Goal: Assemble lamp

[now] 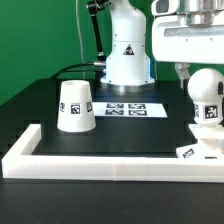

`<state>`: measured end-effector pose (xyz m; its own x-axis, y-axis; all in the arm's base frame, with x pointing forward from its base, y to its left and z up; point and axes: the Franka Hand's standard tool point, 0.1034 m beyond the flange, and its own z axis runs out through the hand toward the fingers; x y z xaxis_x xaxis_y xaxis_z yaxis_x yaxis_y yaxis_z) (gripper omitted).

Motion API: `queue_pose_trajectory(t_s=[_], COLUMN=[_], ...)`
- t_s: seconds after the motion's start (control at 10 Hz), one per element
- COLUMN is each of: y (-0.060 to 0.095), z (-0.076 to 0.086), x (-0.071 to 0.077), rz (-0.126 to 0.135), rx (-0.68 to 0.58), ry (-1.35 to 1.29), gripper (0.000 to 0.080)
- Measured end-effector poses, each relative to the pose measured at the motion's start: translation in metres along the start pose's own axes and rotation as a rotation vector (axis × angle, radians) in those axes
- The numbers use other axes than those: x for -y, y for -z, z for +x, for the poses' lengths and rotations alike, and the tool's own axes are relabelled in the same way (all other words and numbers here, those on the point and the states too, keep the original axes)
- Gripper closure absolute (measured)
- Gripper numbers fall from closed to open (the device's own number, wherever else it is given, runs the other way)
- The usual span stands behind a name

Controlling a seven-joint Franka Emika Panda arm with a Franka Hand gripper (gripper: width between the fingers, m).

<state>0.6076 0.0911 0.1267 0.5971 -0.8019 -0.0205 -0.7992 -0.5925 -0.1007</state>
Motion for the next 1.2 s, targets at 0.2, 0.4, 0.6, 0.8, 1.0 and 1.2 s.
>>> queue_pose_trajectory(t_s=[0.2, 0.4, 0.6, 0.8, 1.0, 1.2], y=[0.0000, -0.0010, -0.0012, -0.0012, -0.0014, -0.0015], z=[-0.0019, -0.0053, -0.0060, -0.0060, -0.0061, -0.0065], x=[0.0005, 0.0001, 0.0002, 0.0000, -0.0003, -0.0001], rz=[0.001, -0.006, -0.001, 0.002, 0.002, 0.003], rx=[0.015, 0.027, 0.040, 0.049, 0.049, 0.049], ry=[-0.100, -0.195, -0.264, -0.293, -0.262, -0.246], gripper=[0.0220, 0.0220, 0.0220, 0.0220, 0.0220, 0.0214])
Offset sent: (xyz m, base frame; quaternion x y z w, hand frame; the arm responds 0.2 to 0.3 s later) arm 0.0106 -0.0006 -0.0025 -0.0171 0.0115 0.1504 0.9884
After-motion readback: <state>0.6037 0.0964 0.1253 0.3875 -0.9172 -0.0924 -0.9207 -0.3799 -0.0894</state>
